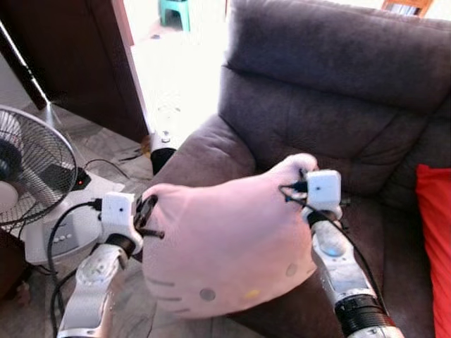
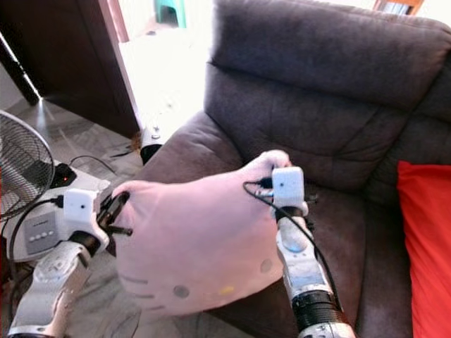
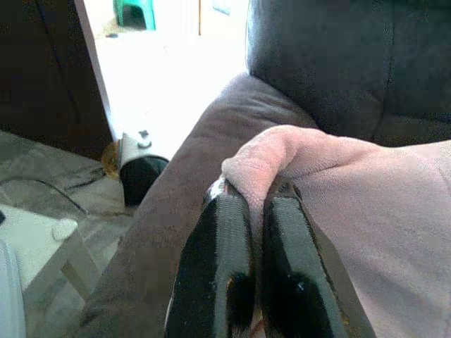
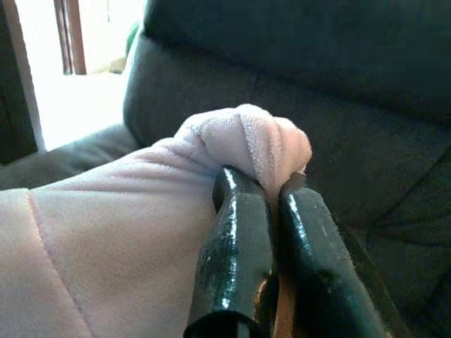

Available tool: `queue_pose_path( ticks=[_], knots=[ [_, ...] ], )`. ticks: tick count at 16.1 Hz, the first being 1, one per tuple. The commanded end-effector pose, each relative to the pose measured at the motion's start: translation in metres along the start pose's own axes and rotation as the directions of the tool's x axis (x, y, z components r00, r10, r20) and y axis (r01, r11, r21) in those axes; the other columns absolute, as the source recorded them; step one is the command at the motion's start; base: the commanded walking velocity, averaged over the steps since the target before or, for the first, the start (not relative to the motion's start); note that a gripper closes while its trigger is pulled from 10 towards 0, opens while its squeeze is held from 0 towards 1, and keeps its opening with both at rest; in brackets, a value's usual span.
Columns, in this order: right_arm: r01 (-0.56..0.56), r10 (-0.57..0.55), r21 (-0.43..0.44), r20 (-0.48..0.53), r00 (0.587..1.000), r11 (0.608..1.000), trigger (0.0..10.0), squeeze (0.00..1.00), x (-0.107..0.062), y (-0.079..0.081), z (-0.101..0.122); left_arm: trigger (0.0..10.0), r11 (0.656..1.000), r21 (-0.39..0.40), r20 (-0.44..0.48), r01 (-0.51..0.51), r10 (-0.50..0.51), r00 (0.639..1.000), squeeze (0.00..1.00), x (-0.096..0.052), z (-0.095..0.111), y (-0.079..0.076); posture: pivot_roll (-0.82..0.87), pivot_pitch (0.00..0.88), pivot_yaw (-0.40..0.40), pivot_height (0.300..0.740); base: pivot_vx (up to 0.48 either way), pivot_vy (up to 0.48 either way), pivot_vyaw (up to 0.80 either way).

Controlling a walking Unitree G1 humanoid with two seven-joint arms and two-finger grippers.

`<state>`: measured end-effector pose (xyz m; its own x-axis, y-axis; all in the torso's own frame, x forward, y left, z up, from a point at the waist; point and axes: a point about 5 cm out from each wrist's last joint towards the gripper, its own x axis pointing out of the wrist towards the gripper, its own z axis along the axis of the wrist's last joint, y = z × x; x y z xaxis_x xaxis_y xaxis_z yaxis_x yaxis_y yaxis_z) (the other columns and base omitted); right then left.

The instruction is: Move the pillow to the sofa from floor

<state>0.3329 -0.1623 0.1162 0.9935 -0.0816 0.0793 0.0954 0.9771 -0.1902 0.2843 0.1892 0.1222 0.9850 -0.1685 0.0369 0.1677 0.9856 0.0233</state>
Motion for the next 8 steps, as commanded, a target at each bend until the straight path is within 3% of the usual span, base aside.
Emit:
queue_pose_path(
  ticks=[1, 2, 7, 8],
  knots=[
    [0.067, -0.068, 0.017, 0.071, 0.995, 0.998, 10.0, 0.00, 0.004, -0.016, 0.015, 10.0, 0.998, 0.048, 0.087, -0.041, 0.037, 0.996, 0.00, 0.001, 0.018, 0.005, 0.13, 0.094, -0.010, 0.740, 0.000, 0.000, 0.00],
    [0.068, -0.070, 0.029, 0.096, 0.993, 0.997, 10.0, 0.00, 0.005, -0.011, 0.022, 10.0, 0.997, 0.071, 0.124, -0.043, 0.034, 0.992, 0.00, 0.006, 0.023, -0.003, 0.14, 0.105, -0.009, 0.740, 0.000, 0.000, 0.00],
    [0.085, -0.089, 0.041, 0.094, 0.992, 0.996, 10.0, 0.00, 0.008, -0.008, 0.028, 10.0, 0.992, 0.112, 0.157, -0.050, 0.032, 0.987, 0.00, 0.008, 0.030, -0.006, 0.14, 0.113, -0.007, 0.740, 0.000, 0.000, 0.00],
    [0.081, -0.085, 0.047, 0.092, 0.992, 0.996, 10.0, 0.00, 0.008, -0.008, 0.027, 10.0, 0.993, 0.110, 0.155, -0.052, 0.034, 0.987, 0.00, 0.008, 0.030, -0.005, 0.14, 0.116, -0.007, 0.740, 0.000, 0.000, -0.78]
  ],
)
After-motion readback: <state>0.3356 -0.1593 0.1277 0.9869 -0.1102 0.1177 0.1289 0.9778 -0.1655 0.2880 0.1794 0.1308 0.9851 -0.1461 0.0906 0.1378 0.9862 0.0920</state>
